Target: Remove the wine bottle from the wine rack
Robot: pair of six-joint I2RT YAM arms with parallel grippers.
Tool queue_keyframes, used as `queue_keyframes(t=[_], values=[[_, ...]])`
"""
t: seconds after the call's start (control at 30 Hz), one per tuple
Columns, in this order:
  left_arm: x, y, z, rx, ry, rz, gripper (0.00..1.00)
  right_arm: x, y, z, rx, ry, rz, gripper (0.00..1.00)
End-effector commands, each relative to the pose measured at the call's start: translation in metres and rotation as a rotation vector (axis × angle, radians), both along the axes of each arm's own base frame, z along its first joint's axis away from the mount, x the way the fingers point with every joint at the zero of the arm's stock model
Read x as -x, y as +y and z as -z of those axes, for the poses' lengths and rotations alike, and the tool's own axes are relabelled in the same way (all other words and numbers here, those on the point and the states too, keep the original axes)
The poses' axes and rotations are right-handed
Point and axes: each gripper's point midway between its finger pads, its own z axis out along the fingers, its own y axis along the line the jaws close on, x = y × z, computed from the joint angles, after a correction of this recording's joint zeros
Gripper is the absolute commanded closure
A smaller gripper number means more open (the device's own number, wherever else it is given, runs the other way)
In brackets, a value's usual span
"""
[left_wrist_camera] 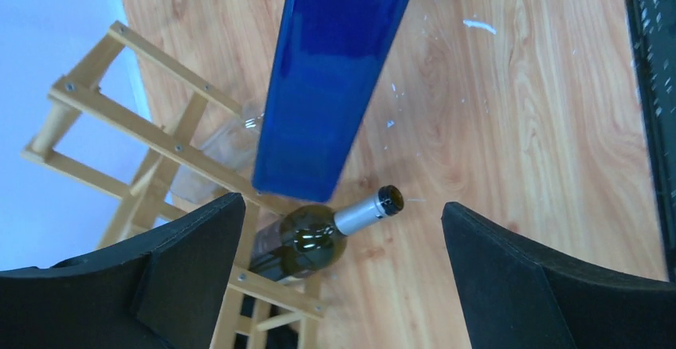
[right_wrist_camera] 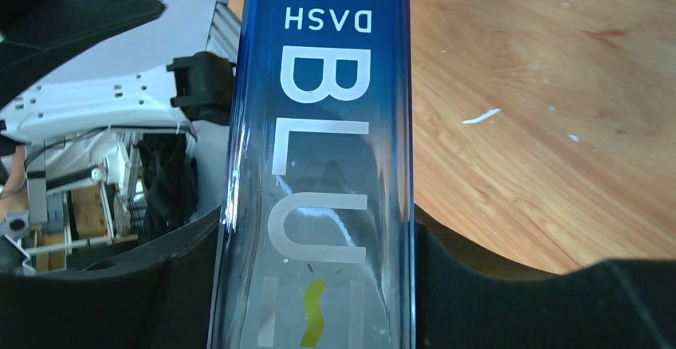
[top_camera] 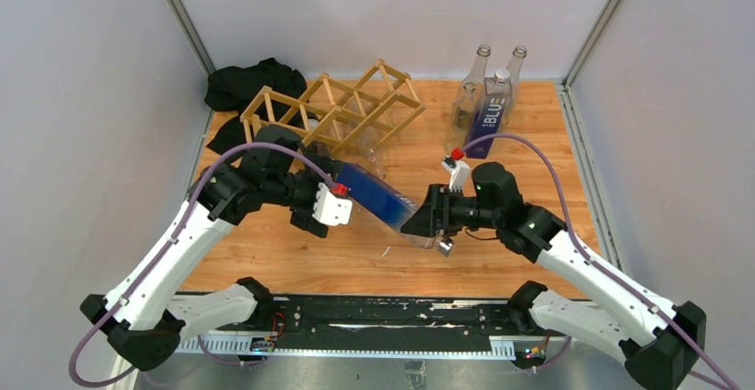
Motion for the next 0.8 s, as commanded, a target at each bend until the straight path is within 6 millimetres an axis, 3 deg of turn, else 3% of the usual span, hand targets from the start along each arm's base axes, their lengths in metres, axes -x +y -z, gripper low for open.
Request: queue_keyframes(t=[0.0,0.33,0.53,0.77], values=[[-0.005,-0.007,0.001,-0.116,-0.137,0.082,0.0,0.002,0.037,-0.091,-0.201,-0.224,-0.1,1.0],[-0.015,-0.005,0.027,-0.269,-0.148,0.058,0.0,0.015,0.087,-0.102,-0.238,-0.214,-0.231,1.0],[-0.006,0.004,0.049,-0.326,-0.134,0.071,0.0,0.013,0.094,-0.116,-0.278,-0.233,-0.232,1.0],[-0.002,0.013,0.063,-0.365,-0.126,0.058,0.0,0.012,0.098,-0.117,-0.281,-0.221,-0.23,1.0]])
